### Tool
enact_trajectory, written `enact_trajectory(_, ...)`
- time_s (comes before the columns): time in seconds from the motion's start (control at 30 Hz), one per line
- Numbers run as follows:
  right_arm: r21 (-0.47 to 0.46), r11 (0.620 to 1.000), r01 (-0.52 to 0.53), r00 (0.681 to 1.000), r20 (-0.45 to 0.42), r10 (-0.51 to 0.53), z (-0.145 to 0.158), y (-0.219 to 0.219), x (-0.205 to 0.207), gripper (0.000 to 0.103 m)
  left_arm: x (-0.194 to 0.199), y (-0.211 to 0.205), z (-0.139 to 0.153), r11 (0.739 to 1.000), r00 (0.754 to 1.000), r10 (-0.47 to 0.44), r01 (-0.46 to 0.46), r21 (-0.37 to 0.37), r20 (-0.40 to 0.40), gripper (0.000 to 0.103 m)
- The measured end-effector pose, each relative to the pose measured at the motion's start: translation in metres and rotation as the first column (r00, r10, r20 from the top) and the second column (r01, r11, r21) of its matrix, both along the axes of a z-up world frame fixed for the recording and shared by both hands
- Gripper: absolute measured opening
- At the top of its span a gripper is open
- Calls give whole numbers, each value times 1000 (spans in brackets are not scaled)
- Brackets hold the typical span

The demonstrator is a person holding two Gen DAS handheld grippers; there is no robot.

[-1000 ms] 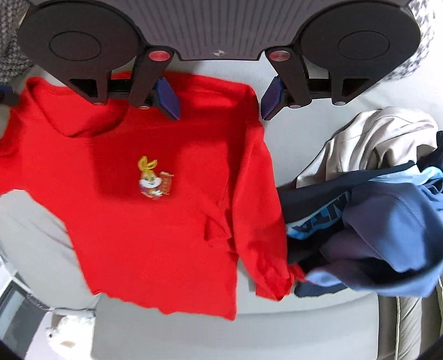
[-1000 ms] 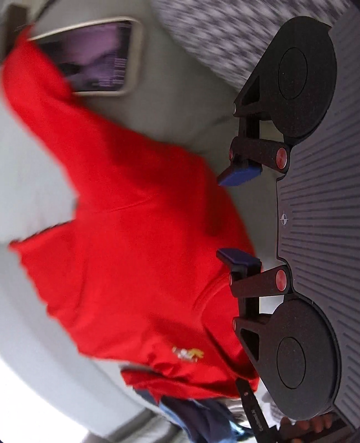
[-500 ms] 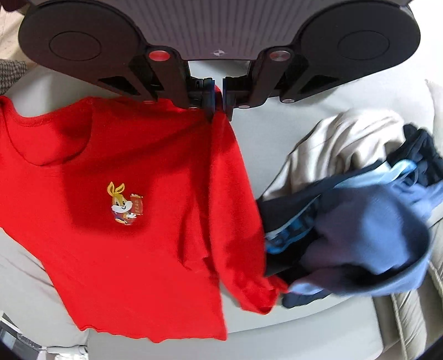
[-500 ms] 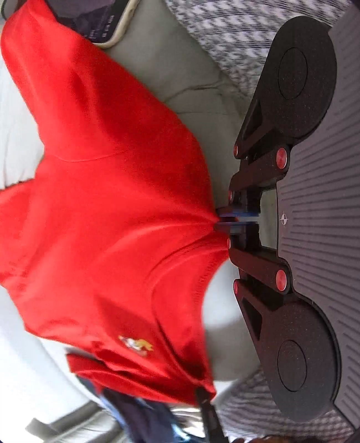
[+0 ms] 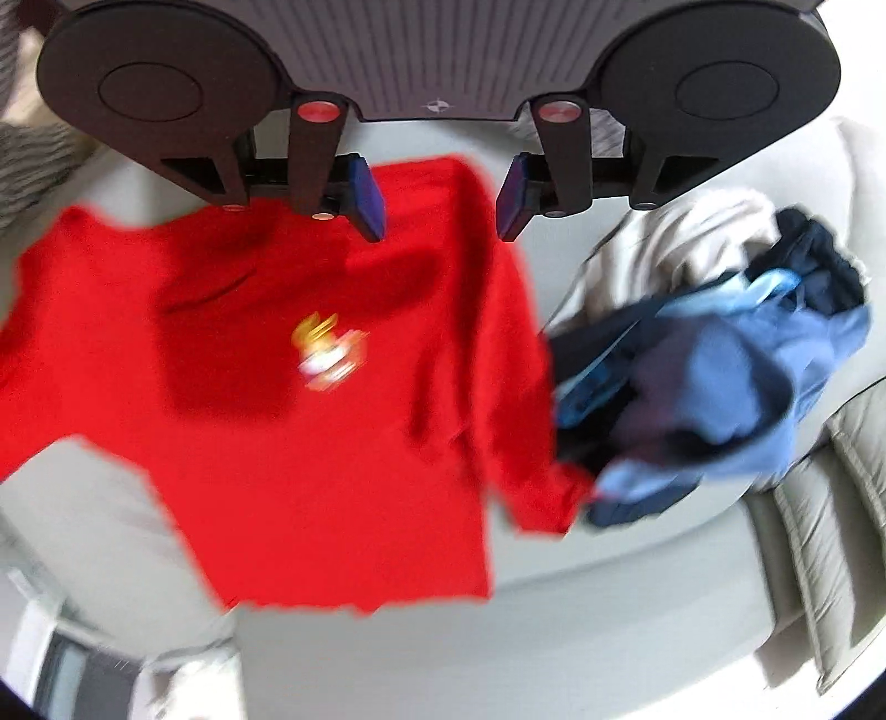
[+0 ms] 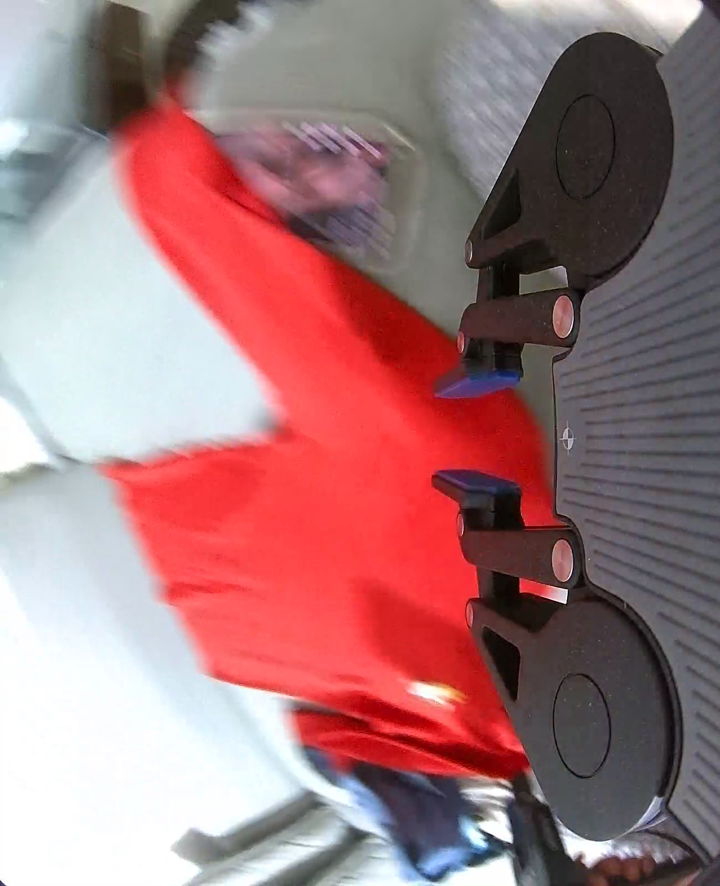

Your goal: Fold clothes

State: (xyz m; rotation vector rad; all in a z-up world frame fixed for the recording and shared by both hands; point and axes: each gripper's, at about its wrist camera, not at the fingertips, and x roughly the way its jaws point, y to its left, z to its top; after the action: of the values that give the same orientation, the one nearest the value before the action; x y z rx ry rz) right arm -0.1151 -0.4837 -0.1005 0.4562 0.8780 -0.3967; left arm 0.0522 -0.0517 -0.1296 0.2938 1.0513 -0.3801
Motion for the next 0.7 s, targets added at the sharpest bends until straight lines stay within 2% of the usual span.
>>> enact_trajectory(0.03, -38, 999, 20, 1000, 3, -20, 2, -17, -2, 33, 0, -6, 5, 999, 1000, 5, -5, -35, -1, 49)
enact_trajectory(0.07, -77, 996, 40, 999, 6, -39, 3, -34, -4, 24, 1, -10, 5, 999, 1000, 8, -8, -54, -1, 49)
enact_trajectory(0.1, -111, 992, 58, 998, 8, -58, 4, -51, -5, 11, 2, -14, 4, 998, 1000, 8, -8, -63, 0, 50)
enact_trajectory(0.13, -124, 990, 69, 998, 0, -70, 1, -65, 0, 9, 3, -17, 2, 997, 1000, 7, -7, -73, 1, 50)
enact_trajectory(0.23, -137, 988, 75, 997, -25, -79, -5, -107, 21, 9, 4, -24, -3, 999, 1000, 15, -15, -51, -4, 50)
enact_trajectory(0.47, -139, 990, -5, 995, -102, -9, -22, -135, 79, 12, 8, -19, -8, 997, 997, 73, -73, -7, -26, 54)
enact_trajectory(0.57, -123, 990, -69, 982, -181, 46, -34, -139, 96, 15, 8, -16, -8, 997, 996, 80, -80, 10, -25, 55)
enact_trajectory(0.7, -120, 974, -191, 949, -277, 152, -35, -133, 77, 18, 9, -13, -11, 996, 995, 88, -88, 0, -38, 56)
